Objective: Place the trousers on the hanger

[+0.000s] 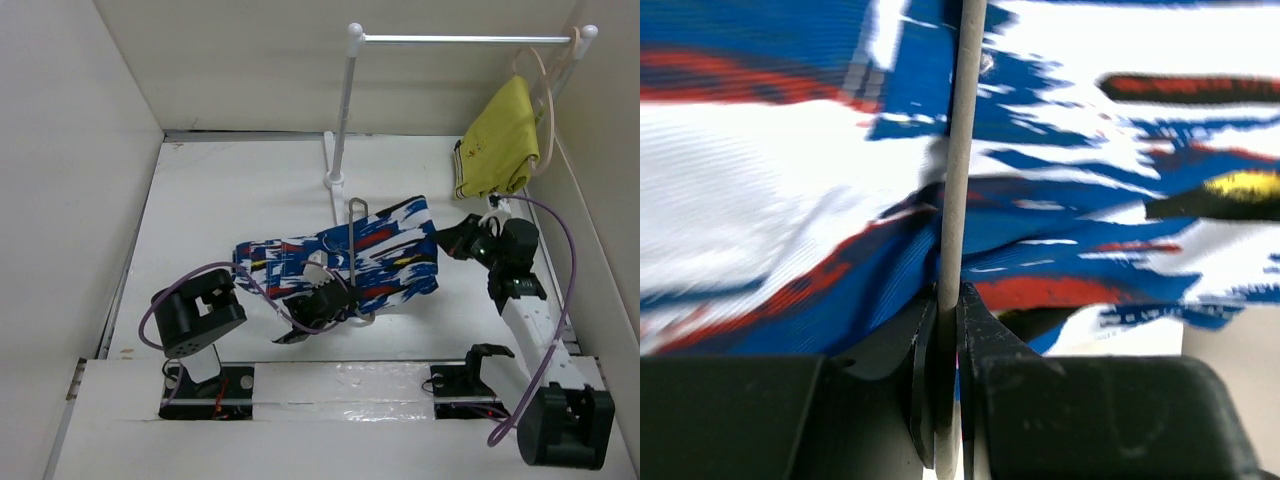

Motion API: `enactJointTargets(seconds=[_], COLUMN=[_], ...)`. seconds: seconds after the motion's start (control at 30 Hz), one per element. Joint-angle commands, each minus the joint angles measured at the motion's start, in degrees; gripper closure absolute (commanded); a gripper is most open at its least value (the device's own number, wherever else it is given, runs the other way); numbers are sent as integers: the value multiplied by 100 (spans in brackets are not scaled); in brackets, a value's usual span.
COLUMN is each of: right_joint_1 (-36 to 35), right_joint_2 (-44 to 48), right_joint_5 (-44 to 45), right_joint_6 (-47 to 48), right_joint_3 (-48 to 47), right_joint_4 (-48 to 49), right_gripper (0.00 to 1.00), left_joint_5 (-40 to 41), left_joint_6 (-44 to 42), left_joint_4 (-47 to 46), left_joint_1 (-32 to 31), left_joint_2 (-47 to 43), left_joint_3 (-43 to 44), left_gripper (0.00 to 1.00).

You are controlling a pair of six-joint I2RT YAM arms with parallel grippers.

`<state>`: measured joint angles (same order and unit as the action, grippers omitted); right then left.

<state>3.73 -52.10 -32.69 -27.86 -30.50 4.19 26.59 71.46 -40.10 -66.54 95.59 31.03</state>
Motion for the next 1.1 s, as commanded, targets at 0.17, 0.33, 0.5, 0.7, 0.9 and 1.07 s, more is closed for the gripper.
enactJointTargets(seconds=[0.17,0.33,0.5,0.7,0.9,1.07], right_joint_1=[681,1252,1543,1543,1543,1298], right_joint_2=[622,437,393,210,33,252], right_joint_5=[438,307,316,106,43,16], right_joint_6=[589,869,896,870,1001,1186], right_joint_3=[228,334,361,474,668,248], right_joint_4=[-112,-216,-208,-33,91,-286], right_gripper=[100,100,100,100,94,50], left_joint_5=[838,1059,1349,1173,1400,2375], left_joint_6=[87,228,158,-62,-62,-369], left_joint_4=[977,1153,1399,1347,1600,2427], left_joint_1=[124,124,-7,-131,-464,-930], left_joint_2=[-610,-1068,-1420,-1447,-1438,-1736], left_joint_3=[-650,-1115,-1125,-1072,-941,-195], left_gripper=[100,100,100,100,100,100])
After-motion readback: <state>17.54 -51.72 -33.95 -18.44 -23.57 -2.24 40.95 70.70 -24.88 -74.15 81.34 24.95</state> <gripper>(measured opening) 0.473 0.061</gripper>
